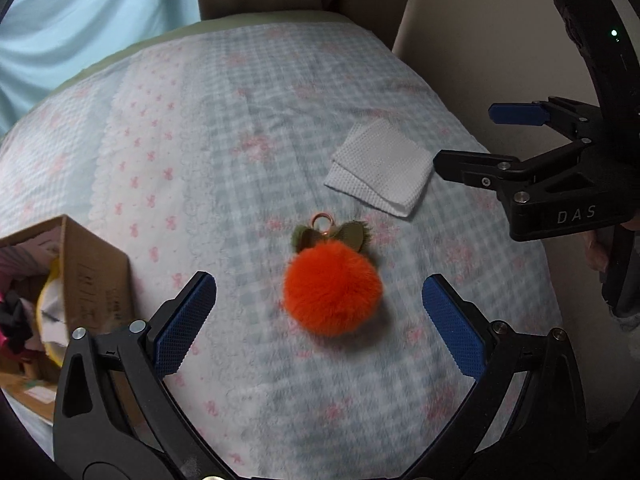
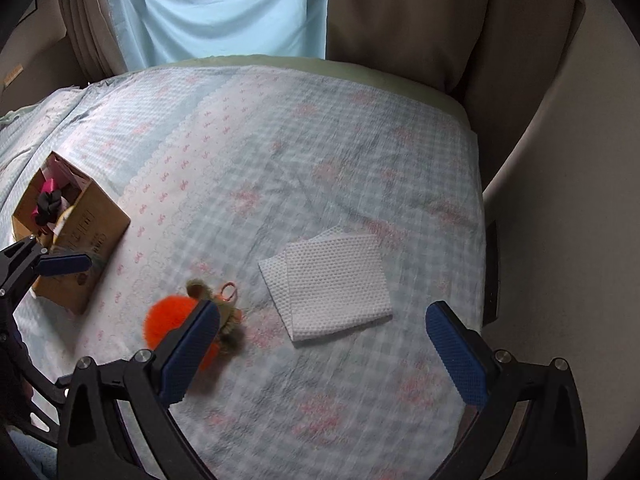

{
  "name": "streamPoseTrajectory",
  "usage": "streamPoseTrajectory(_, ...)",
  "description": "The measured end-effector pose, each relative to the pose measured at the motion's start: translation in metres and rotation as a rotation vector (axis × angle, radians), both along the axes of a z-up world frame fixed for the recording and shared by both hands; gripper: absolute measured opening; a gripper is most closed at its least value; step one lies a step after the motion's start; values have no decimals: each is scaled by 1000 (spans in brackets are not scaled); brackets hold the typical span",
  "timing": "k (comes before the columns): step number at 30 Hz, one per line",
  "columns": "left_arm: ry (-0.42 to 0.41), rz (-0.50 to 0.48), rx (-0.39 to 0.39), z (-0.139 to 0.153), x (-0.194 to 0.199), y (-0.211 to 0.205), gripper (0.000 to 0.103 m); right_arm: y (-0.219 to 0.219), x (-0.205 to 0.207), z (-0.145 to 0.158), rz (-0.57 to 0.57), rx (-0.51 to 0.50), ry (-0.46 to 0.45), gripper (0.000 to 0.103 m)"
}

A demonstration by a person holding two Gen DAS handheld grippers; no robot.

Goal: Organize soft objects
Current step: 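Grasp the orange pompom with the left tool while the right tool grasps the white wipe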

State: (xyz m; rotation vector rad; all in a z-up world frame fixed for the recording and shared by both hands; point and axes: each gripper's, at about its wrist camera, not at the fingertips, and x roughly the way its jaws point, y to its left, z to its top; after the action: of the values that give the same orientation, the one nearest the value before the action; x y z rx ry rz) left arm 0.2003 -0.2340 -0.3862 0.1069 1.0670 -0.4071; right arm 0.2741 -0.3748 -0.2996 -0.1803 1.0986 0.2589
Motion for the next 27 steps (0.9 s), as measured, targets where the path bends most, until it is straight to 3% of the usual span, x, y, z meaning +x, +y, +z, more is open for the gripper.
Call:
streamPoseTrajectory(7, 35, -10, -3, -56, 19, -20, 100, -4, 23, -63, 77, -12, 52, 103)
streamPoseTrajectory(13, 58, -22, 14, -80, 29, -29, 90, 2, 40, -95, 121, -30, 81, 103)
streamPoseTrajectory(20, 65, -25, 46, -93, 34, -41, 58, 5, 49, -108, 116, -28, 76, 100)
streamPoseTrajectory(23, 54, -39, 73, -92, 34, -43, 44, 7, 48, -106, 125, -31, 50, 85)
streamPoseTrajectory(27, 74, -35, 60, -89, 39, -37, 38, 10, 42, -102, 130, -44, 12, 57)
